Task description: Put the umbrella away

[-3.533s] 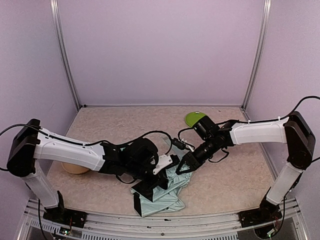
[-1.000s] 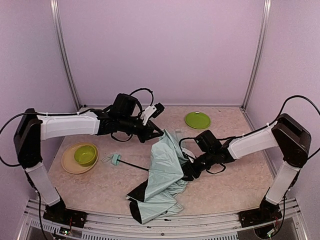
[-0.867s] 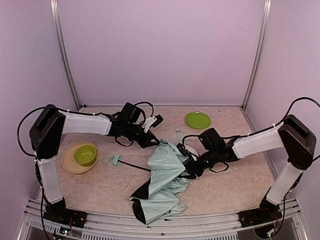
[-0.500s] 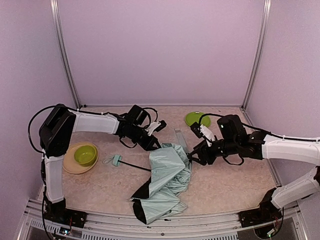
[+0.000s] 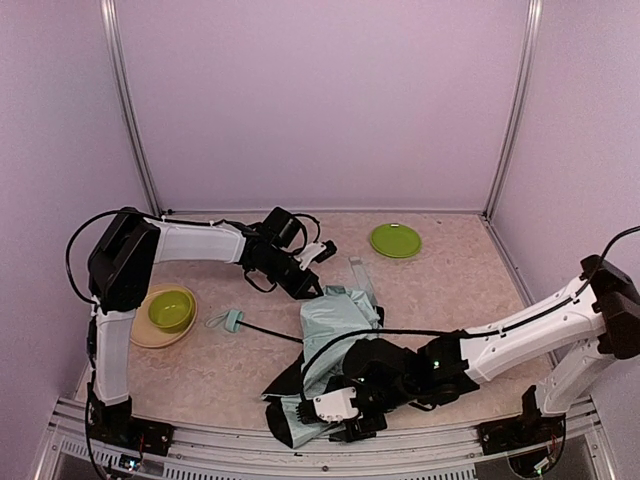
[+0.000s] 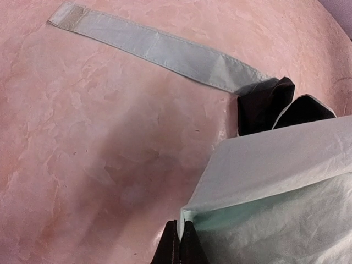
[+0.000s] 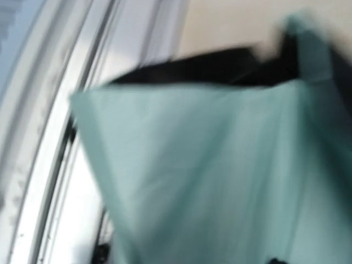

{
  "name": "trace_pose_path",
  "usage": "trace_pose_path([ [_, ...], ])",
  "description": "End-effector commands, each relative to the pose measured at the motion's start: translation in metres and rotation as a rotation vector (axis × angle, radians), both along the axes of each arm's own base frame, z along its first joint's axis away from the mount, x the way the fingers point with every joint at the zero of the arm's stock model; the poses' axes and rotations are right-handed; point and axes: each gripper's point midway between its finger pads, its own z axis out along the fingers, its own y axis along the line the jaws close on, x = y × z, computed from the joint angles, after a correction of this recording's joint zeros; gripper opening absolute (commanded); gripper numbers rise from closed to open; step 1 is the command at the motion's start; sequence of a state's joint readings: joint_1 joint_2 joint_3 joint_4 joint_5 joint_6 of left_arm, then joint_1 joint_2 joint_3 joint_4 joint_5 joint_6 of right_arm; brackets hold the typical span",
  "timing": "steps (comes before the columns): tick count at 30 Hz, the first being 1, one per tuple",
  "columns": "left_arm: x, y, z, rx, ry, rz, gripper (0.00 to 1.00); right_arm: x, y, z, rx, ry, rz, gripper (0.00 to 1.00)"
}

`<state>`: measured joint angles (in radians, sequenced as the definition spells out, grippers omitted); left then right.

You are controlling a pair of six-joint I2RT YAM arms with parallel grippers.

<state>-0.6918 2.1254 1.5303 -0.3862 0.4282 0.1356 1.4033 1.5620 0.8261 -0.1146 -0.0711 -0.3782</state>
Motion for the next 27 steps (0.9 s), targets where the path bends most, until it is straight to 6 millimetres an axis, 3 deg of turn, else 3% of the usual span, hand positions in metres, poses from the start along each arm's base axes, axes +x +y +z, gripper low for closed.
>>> trace_pose_path([
  [1, 0.000, -0.001, -0.001, 0.012, -0.011, -0.009, 0.00, 0.008, 0.004, -0.021, -0.073, -0.110, 0.036, 0.72],
  [4, -0.001, -0.001, -0.001, 0.015, -0.014, -0.016, 0.00, 0.015, 0.006, -0.027, -0.093, -0.131, 0.010, 0.66],
  [5, -0.001, -0.001, 0.000, 0.015, -0.016, -0.019, 0.00, 0.015, 0.007, -0.029, -0.096, -0.126, 0.004, 0.59],
  [8, -0.001, -0.002, -0.001, 0.018, -0.015, -0.025, 0.00, 0.017, 0.006, -0.033, -0.118, -0.118, -0.019, 0.19],
  [11, 0.001, -0.002, 0.002, 0.019, -0.026, -0.023, 0.03, 0.016, 0.012, -0.019, -0.101, -0.088, -0.027, 0.00],
  [13, 0.005, 0.000, 0.010, 0.010, -0.048, -0.009, 0.24, 0.015, 0.019, 0.003, -0.040, -0.048, -0.025, 0.00],
  [15, 0.014, 0.002, 0.030, -0.034, -0.094, 0.007, 0.44, 0.016, 0.024, 0.035, 0.054, 0.024, -0.020, 0.00],
  [19, 0.019, 0.014, 0.099, -0.174, -0.296, 0.025, 0.76, 0.013, 0.024, 0.103, 0.252, 0.199, 0.036, 0.00],
  [20, 0.020, 0.017, 0.116, -0.208, -0.357, 0.030, 0.90, 0.010, 0.021, 0.119, 0.297, 0.254, 0.061, 0.00],
  [21, 0.019, 0.023, 0.130, -0.228, -0.403, 0.042, 0.98, 0.012, 0.018, 0.133, 0.335, 0.294, 0.070, 0.00],
  [24, 0.008, 0.043, 0.167, -0.279, -0.530, 0.075, 0.99, 0.026, 0.006, 0.163, 0.415, 0.396, 0.044, 0.00],
  [27, -0.018, 0.060, 0.207, -0.367, -0.639, 0.064, 0.99, 0.049, -0.005, 0.173, 0.459, 0.463, -0.033, 0.00],
])
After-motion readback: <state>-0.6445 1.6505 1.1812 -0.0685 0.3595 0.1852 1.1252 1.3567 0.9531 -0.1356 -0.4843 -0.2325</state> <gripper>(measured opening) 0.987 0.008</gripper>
